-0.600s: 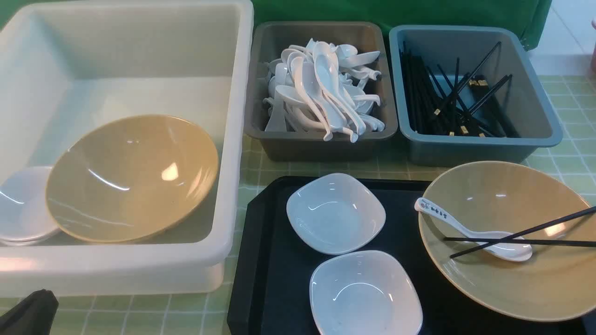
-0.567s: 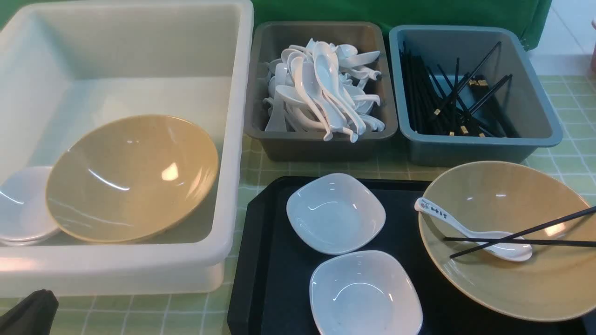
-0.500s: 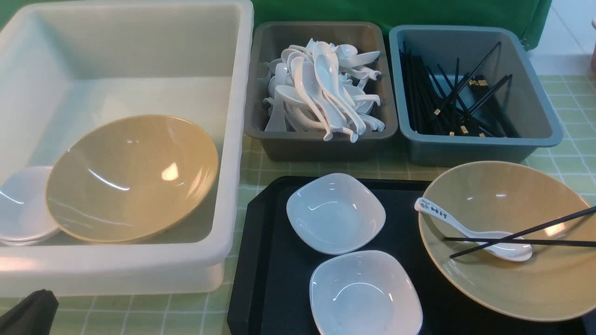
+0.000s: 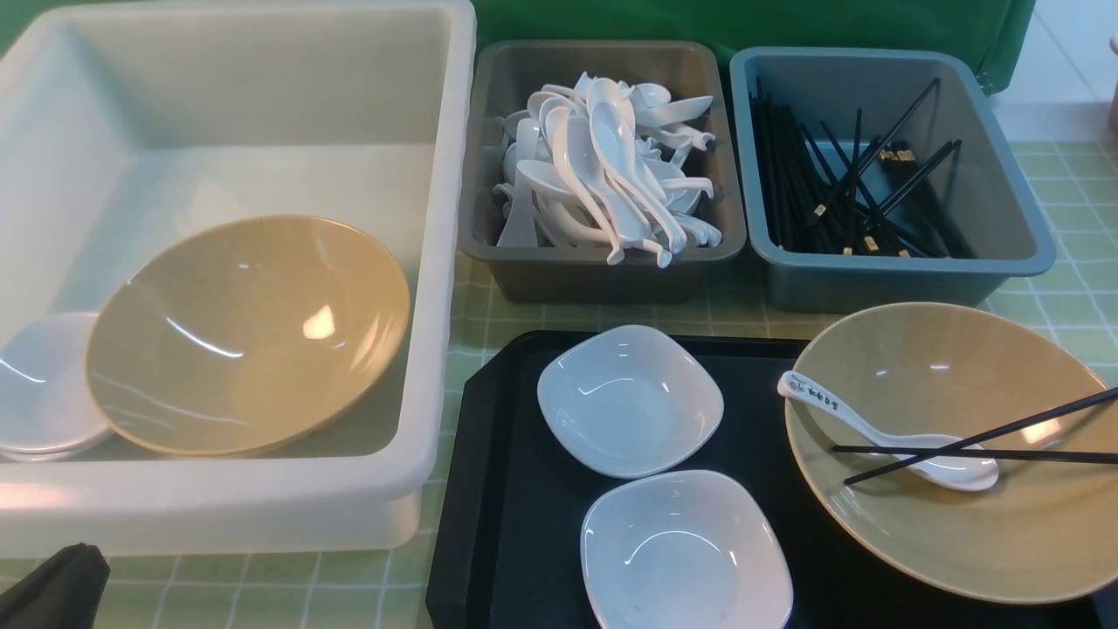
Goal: On green table put chopsticks spoon bowls plates into blue grey white boxes.
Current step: 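Move the grippers toward the tableware on the black tray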
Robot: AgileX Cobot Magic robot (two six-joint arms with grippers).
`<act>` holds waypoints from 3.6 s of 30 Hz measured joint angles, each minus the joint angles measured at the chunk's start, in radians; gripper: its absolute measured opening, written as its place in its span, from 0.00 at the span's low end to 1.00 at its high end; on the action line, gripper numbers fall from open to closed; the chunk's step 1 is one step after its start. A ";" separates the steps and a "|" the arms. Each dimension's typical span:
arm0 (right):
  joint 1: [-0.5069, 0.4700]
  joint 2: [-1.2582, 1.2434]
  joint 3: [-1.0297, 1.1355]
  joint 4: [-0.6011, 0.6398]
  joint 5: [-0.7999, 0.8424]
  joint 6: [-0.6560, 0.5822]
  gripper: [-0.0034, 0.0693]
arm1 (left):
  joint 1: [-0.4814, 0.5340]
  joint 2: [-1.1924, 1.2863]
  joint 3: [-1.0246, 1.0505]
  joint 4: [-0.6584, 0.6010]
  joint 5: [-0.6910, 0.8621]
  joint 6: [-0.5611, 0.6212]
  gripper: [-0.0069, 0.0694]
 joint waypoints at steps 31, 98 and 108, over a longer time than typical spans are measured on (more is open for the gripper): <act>0.000 0.000 0.000 0.001 0.000 0.000 0.38 | -0.003 0.000 0.000 0.000 0.000 0.004 0.09; 0.000 0.599 -0.796 0.007 0.036 0.285 0.38 | -0.005 0.518 -0.703 0.036 -0.094 -0.467 0.09; 0.067 0.827 -0.780 0.020 0.293 0.069 0.38 | -0.005 0.738 -0.719 0.068 0.209 -0.344 0.09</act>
